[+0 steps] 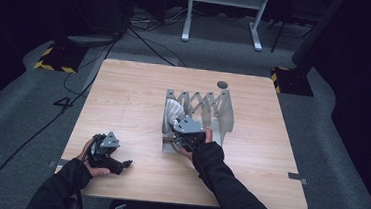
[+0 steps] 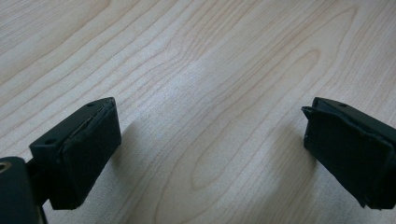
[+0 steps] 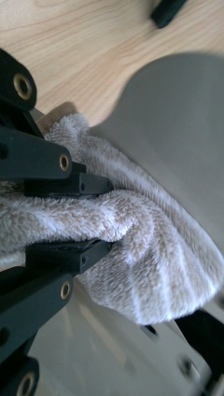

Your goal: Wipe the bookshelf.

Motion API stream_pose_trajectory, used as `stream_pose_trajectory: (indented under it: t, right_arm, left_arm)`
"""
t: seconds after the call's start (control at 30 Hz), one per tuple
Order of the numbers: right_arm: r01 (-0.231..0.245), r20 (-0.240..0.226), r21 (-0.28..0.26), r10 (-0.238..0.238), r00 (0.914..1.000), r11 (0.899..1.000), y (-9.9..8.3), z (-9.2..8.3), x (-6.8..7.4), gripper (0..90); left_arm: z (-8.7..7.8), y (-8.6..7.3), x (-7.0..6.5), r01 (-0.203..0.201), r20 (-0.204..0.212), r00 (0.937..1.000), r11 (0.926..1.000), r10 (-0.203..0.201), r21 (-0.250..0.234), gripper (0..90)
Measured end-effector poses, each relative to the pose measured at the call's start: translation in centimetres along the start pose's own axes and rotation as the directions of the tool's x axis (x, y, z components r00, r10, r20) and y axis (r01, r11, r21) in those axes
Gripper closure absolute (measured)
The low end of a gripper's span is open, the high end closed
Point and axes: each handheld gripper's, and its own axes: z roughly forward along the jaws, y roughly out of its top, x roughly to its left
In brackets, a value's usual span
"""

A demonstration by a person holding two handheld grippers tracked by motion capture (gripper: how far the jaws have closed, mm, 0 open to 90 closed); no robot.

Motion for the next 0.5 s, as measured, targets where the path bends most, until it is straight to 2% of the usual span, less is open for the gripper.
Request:
stream_pose_trajectory:
  t: [0.03, 0.07, 0.1, 0.13, 0.17, 0.23, 0.3, 0.33, 0.5]
  right_arm:
    - [0.005, -0.014, 0.037, -0.005, 0.9999, 0.999, -0.6, 1.0, 0.3, 72.3]
    - [0.005, -0.014, 0.037, -0.005, 0.9999, 0.999, -0.6, 1.0, 0.3, 72.3]
    - [0.009, -0.021, 0.071, -0.008, 0.9997, 0.997, -1.4, 1.7, 0.4, 72.4]
    - [0.009, -0.021, 0.071, -0.008, 0.9997, 0.997, -1.4, 1.7, 0.4, 72.4]
    - [0.017, -0.019, 0.105, -0.015, 0.9997, 0.994, -2.1, 2.3, 0.5, 72.4]
    - [0.025, -0.008, 0.110, -0.024, 0.9997, 0.994, -2.5, 2.3, 0.4, 72.4]
    - [0.008, 0.006, 0.108, -0.009, 0.9999, 0.994, -2.8, 2.2, 0.0, 72.4]
    - [0.013, 0.026, 0.112, -0.016, 0.9995, 0.994, -2.9, 1.9, -0.5, 72.6]
    - [0.012, 0.045, 0.119, -0.017, 0.9989, 0.993, -3.7, 1.4, -1.2, 72.7]
  left_arm:
    - [0.0, 0.0, 0.0, 0.000, 0.000, 1.0000, 1.0000, 0.000, 0.000, 4.2]
    - [0.0, 0.0, 0.0, 0.000, 0.000, 1.0000, 1.0000, 0.000, 0.000, 4.2]
    - [0.0, 0.0, 0.0, 0.001, 0.002, 1.0000, 1.0000, -0.001, 0.001, 4.2]
    - [0.0, 0.0, 0.0, 0.001, 0.002, 1.0000, 1.0000, -0.001, 0.001, 4.2]
    - [0.0, 0.0, 0.0, 0.001, 0.002, 1.0000, 1.0000, -0.001, 0.000, 4.2]
    - [0.0, 0.0, 0.0, 0.001, 0.001, 1.0000, 1.0000, -0.001, 0.000, 4.2]
    - [0.0, 0.0, 0.0, 0.002, 0.001, 1.0000, 1.0000, -0.002, 0.000, 4.1]
    - [0.0, 0.0, 0.0, 0.002, 0.001, 1.0000, 1.0000, -0.002, 0.000, 4.2]
    - [0.0, 0.0, 0.0, 0.001, 0.000, 1.0000, 1.0000, -0.001, 0.000, 4.2]
